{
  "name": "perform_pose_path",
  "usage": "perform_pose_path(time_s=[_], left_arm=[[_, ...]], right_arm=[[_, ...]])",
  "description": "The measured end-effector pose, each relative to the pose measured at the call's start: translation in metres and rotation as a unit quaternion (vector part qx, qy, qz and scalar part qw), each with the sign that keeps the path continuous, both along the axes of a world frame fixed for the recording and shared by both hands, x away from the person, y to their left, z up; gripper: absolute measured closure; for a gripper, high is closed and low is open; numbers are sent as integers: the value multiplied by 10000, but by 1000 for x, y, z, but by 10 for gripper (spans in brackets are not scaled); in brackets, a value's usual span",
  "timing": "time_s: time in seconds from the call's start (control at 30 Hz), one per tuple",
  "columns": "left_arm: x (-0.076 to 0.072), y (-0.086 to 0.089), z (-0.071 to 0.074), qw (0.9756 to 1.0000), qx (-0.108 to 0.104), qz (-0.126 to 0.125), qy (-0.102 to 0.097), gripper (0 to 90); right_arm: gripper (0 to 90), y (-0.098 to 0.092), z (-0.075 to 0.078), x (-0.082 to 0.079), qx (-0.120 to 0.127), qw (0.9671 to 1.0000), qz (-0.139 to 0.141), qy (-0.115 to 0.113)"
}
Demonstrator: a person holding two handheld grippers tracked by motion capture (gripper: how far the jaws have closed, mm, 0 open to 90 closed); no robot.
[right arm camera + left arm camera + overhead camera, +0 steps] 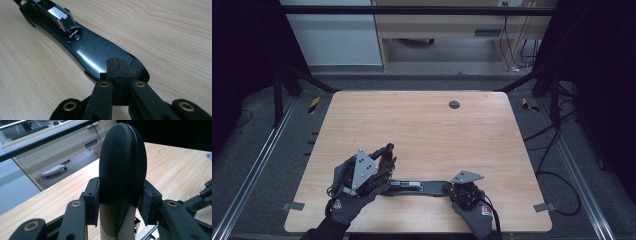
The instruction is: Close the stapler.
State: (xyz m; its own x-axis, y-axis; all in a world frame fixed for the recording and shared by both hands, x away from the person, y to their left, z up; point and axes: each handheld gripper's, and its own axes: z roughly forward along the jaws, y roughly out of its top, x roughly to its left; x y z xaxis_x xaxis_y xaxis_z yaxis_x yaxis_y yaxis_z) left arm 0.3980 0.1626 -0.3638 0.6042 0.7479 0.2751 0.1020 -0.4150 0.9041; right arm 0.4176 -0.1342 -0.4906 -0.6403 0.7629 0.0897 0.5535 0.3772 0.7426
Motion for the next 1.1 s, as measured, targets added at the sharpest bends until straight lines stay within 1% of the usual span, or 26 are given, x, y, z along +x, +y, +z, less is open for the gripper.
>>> perform_pose_path(time_s=[0.27,0.67,1.1], left_arm=[[0,-6,-1,10000,60,-34,-17,565],[0,-18,-3,9997,220,-84,-61,562],[1,-32,-7,9989,429,-160,-124,554]], right_arm=[[900,0,0,0,2,10000,9,-8],[900,0,0,0,-5,10000,-2,-14],[900,0,-1,0,-18,10000,17,-44]])
